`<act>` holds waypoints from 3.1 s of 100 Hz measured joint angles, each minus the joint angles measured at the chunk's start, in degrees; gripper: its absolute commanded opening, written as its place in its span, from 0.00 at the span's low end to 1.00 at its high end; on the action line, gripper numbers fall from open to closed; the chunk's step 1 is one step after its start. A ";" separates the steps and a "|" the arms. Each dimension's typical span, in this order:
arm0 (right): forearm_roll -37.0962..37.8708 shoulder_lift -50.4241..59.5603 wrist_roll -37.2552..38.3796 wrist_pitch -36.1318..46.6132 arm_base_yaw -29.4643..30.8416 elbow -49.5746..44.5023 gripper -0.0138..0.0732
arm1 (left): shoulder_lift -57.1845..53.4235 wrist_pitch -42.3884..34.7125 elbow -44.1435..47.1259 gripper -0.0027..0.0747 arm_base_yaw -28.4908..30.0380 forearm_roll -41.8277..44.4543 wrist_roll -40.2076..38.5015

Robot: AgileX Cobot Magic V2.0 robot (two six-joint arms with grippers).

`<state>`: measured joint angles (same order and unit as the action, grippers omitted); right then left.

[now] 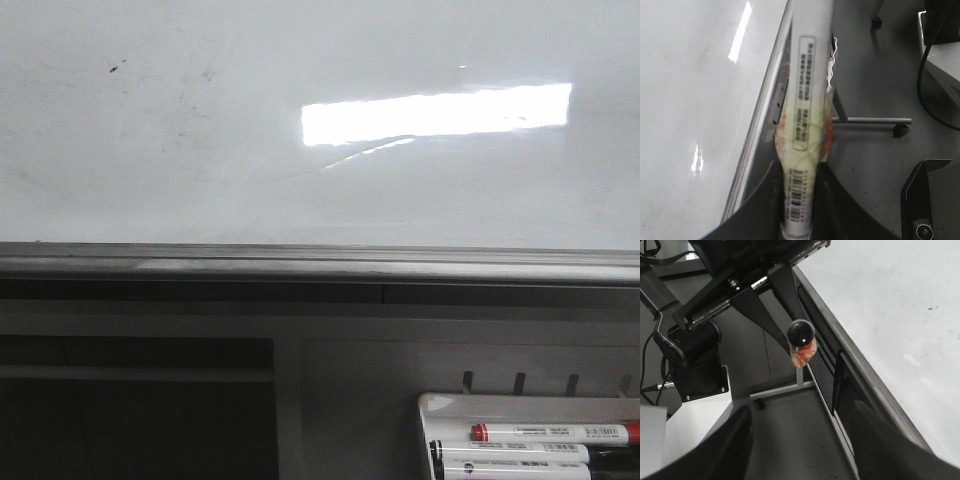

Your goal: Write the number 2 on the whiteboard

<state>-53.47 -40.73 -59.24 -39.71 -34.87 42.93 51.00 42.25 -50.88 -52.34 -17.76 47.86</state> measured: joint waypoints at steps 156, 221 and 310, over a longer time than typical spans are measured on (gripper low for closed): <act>-7.44 -23.27 -6.53 13.73 -9.51 8.82 0.07 | -3.91 -2.11 -0.64 0.67 -0.04 0.45 -2.28; -2.61 -31.91 -6.71 33.60 -2.66 12.25 0.07 | -29.38 -12.80 7.55 0.01 9.83 16.05 -35.55; -2.33 -36.41 -6.71 27.90 2.75 12.78 0.07 | -29.50 -12.80 8.15 0.01 9.94 14.48 -35.68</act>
<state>-55.80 -77.14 -65.94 -11.81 -32.12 55.71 21.49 29.45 -42.72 -42.39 -3.28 12.17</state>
